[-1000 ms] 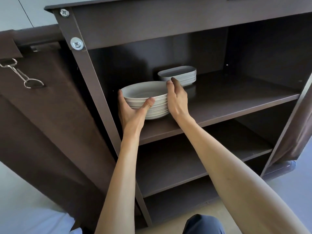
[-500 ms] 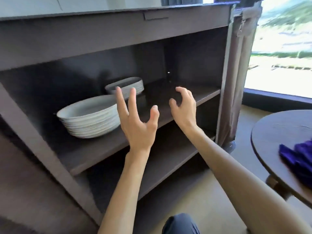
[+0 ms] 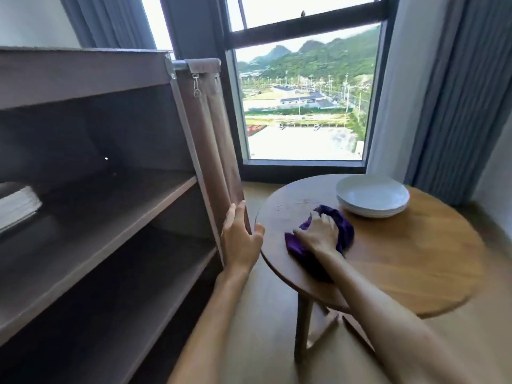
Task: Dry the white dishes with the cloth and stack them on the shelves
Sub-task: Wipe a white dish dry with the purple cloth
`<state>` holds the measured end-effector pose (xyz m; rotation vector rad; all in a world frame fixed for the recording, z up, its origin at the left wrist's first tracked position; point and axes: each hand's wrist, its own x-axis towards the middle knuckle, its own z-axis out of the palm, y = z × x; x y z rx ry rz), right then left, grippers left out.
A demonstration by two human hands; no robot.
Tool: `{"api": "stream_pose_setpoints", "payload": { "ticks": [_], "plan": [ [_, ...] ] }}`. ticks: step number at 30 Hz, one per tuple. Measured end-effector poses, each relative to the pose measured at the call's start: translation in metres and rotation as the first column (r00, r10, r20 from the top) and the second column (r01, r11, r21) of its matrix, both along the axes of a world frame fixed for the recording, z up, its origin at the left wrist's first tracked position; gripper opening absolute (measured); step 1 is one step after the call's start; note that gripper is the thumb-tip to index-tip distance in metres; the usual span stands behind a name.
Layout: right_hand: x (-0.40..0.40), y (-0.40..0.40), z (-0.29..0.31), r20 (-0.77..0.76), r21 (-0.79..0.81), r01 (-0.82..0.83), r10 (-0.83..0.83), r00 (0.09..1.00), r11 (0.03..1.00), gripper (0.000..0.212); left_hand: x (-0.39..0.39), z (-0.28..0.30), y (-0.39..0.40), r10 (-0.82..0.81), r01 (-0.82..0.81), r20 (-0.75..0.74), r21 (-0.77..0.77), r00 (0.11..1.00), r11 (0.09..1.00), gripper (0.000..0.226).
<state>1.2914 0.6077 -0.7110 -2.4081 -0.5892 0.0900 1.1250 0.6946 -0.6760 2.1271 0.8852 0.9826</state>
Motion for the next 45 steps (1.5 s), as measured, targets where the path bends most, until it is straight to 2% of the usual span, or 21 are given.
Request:
{"api": "stream_pose_setpoints", "payload": {
  "ticks": [2, 3, 5, 7, 13, 16, 20, 23, 26, 27, 29, 33, 40, 45],
  "plan": [
    [0.011, -0.013, -0.012, 0.047, -0.138, -0.016, 0.022, 0.999, 0.990, 0.084, 0.028, -0.008, -0.011, -0.083, 0.077, -0.077, -0.080, 0.994, 0.994, 0.062],
    [0.018, -0.019, -0.017, 0.069, -0.149, 0.003, 0.007, 0.998, 0.989, 0.082, 0.041, -0.014, -0.019, -0.138, 0.125, -0.133, -0.101, 0.981, 0.987, 0.061],
    [0.029, -0.027, -0.020, 0.137, -0.105, 0.061, -0.047, 0.989, 0.993, 0.059, 0.061, -0.024, -0.031, -0.231, 0.207, -0.235, -0.122, 0.944, 0.971, 0.061],
    [0.038, -0.038, -0.020, 0.185, -0.080, 0.104, -0.088, 0.979, 0.991, 0.039, 0.076, -0.028, -0.036, -0.264, 0.231, -0.274, -0.147, 0.925, 0.962, 0.061],
    [0.056, -0.071, -0.025, 0.192, 0.064, 0.198, -0.207, 0.959, 0.978, 0.021, 0.144, -0.015, -0.046, -0.203, 0.145, -0.164, -0.312, 0.965, 0.939, 0.049],
    [0.062, -0.079, -0.028, 0.184, 0.123, 0.229, -0.249, 0.951, 0.966, 0.017, 0.183, -0.013, -0.052, -0.234, 0.164, -0.142, -0.386, 0.962, 0.908, 0.044],
    [0.068, -0.086, -0.031, 0.178, 0.158, 0.251, -0.278, 0.944, 0.955, 0.018, 0.237, -0.017, -0.056, -0.239, 0.143, -0.145, -0.480, 0.960, 0.865, 0.025],
    [0.068, -0.084, -0.035, 0.205, 0.151, 0.224, -0.252, 0.946, 0.963, 0.018, 0.272, -0.024, -0.063, -0.218, 0.101, -0.161, -0.532, 0.963, 0.840, 0.043],
    [0.070, -0.083, -0.037, 0.213, 0.161, 0.218, -0.250, 0.945, 0.963, 0.017, 0.300, -0.028, -0.069, -0.172, 0.024, -0.256, -0.494, 0.951, 0.869, 0.058],
    [0.071, -0.083, -0.038, 0.225, 0.160, 0.220, -0.252, 0.941, 0.962, 0.016, 0.306, -0.028, -0.069, -0.147, -0.008, -0.284, -0.481, 0.948, 0.877, 0.061],
    [0.073, -0.082, -0.039, 0.232, 0.158, 0.222, -0.255, 0.939, 0.962, 0.017, 0.315, -0.030, -0.067, -0.105, -0.056, -0.305, -0.476, 0.947, 0.878, 0.051],
    [0.075, -0.082, -0.038, 0.231, 0.141, 0.224, -0.252, 0.940, 0.964, 0.018, 0.322, -0.030, -0.060, -0.091, -0.048, -0.283, -0.449, 0.955, 0.892, 0.029],
    [0.074, -0.083, -0.037, 0.220, 0.120, 0.219, -0.241, 0.945, 0.968, 0.020, 0.315, -0.021, -0.053, -0.059, -0.009, -0.171, -0.368, 0.983, 0.930, 0.025],
    [0.073, -0.083, -0.037, 0.230, 0.116, 0.231, -0.253, 0.940, 0.966, 0.022, 0.307, -0.012, -0.041, -0.051, 0.039, -0.008, -0.526, 0.999, 0.850, 0.028]
  ]
}}
